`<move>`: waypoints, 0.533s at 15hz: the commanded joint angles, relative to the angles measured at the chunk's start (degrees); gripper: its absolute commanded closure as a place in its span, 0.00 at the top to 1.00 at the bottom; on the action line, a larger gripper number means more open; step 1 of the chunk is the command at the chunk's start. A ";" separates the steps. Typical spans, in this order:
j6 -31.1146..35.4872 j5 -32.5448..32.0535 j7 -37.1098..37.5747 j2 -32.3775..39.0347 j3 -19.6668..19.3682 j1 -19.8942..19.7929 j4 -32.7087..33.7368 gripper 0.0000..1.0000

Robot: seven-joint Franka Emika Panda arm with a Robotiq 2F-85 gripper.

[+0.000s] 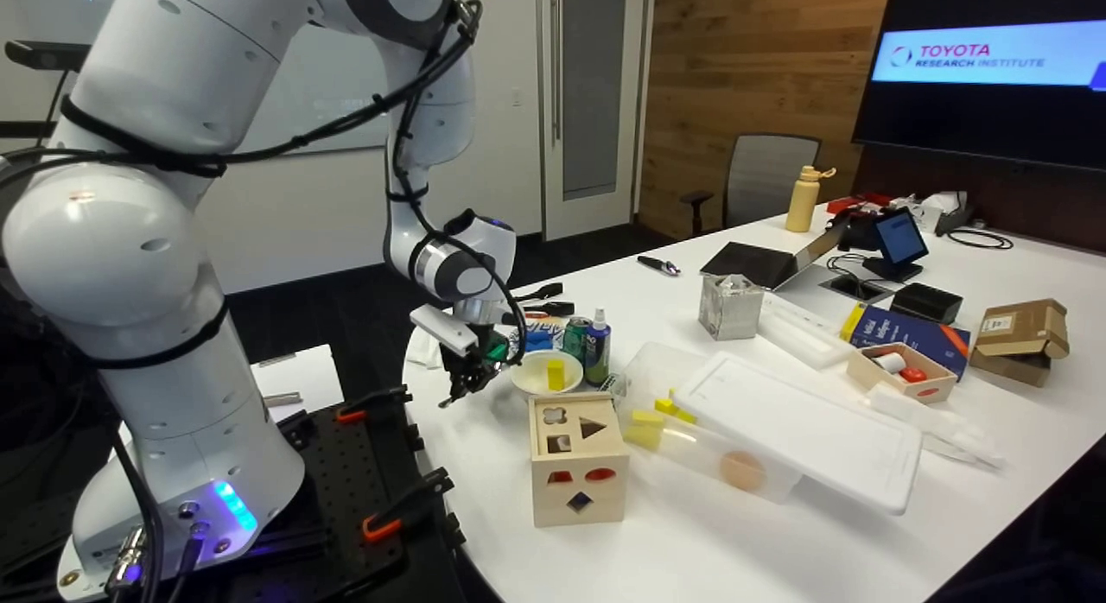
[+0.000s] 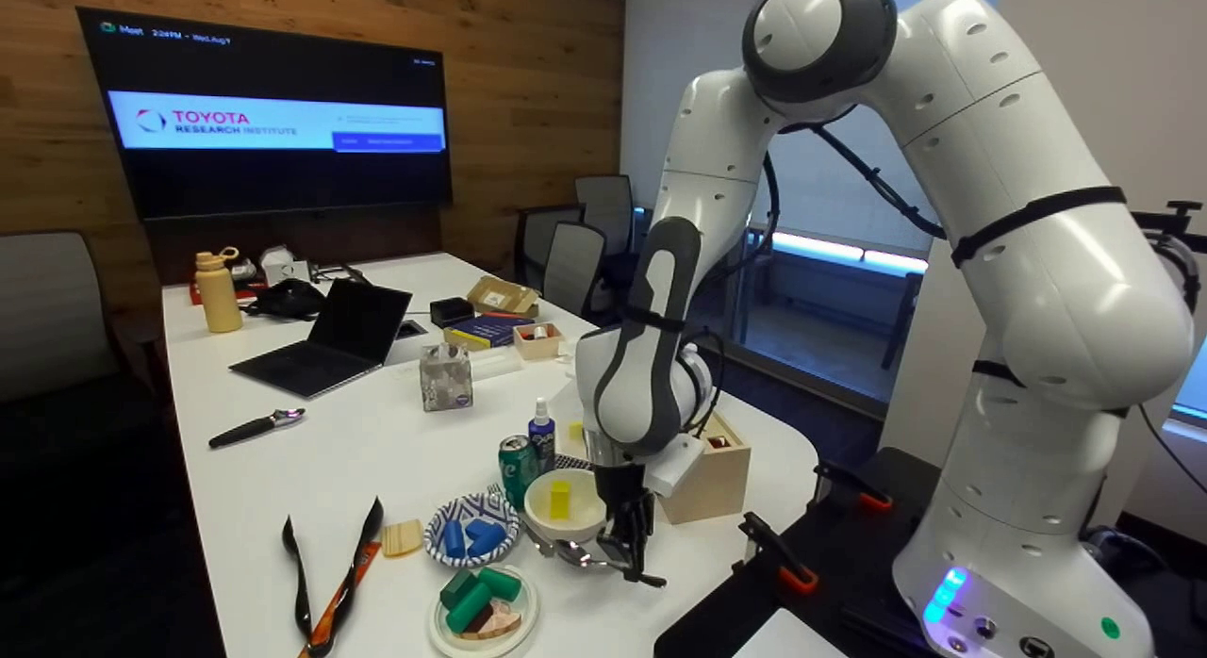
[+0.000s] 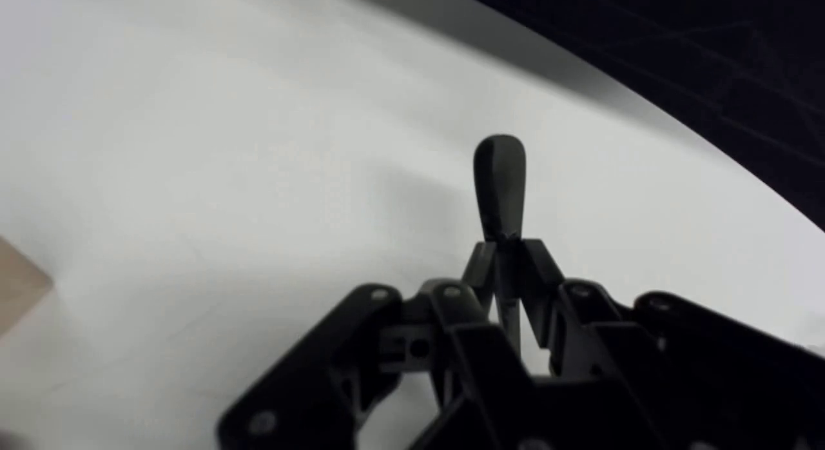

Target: Use the spoon to stir the bowl

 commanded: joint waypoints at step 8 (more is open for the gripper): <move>-35.16 -11.78 15.77 0.43 -10.92 7.33 22.86 0.04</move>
